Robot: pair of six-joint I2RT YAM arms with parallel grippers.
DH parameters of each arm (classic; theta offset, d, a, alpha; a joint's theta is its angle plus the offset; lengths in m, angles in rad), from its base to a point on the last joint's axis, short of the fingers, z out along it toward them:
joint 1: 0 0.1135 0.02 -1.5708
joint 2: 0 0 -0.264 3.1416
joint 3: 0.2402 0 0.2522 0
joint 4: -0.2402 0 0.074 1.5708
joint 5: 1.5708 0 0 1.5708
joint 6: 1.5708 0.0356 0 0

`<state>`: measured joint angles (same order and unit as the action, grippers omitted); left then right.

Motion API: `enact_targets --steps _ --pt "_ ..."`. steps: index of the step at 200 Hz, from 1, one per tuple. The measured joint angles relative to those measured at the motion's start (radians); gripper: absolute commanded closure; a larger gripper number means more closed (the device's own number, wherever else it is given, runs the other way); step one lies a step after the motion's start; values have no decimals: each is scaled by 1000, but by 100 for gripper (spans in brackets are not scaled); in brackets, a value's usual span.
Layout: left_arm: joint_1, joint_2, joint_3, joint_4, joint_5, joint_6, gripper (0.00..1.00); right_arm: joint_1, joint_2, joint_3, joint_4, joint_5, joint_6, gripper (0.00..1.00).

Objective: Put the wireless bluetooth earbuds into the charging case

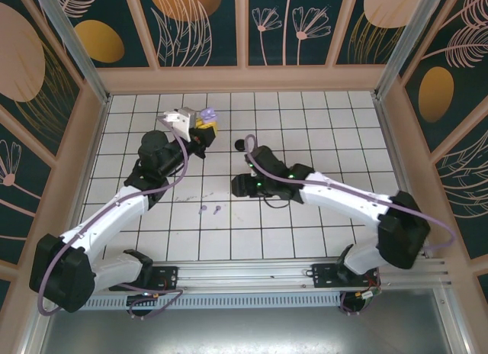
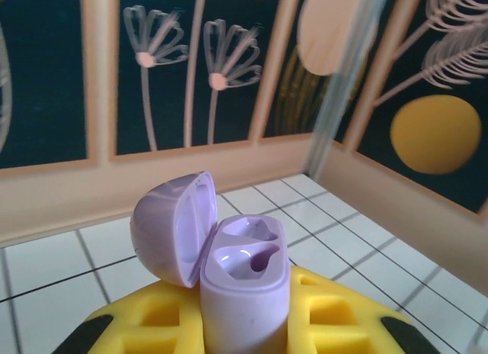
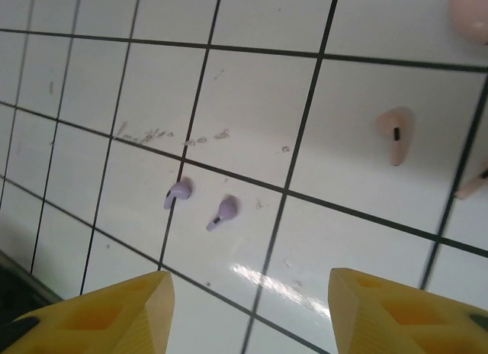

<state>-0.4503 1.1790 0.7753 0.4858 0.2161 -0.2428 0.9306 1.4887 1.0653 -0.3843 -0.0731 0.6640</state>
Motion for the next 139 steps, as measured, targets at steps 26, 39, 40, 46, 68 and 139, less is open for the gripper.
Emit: enact_targets --steps 26,39,40,46,68,139 --pt "80 15 -10 49 -45 -69 100 39 140 112 -12 23 97 53" --pt "129 27 -21 78 -54 -108 100 61 210 182 -21 32 138 54" --pt "130 28 -22 80 -55 -109 100 62 213 185 -21 32 141 54" --pt "147 34 -27 90 -60 -124 100 72 241 214 -27 34 159 54" --pt "171 56 -37 113 -68 -160 100 104 334 315 -56 48 224 58" --pt "224 64 -54 167 -72 -216 100 176 560 537 -182 55 388 61"
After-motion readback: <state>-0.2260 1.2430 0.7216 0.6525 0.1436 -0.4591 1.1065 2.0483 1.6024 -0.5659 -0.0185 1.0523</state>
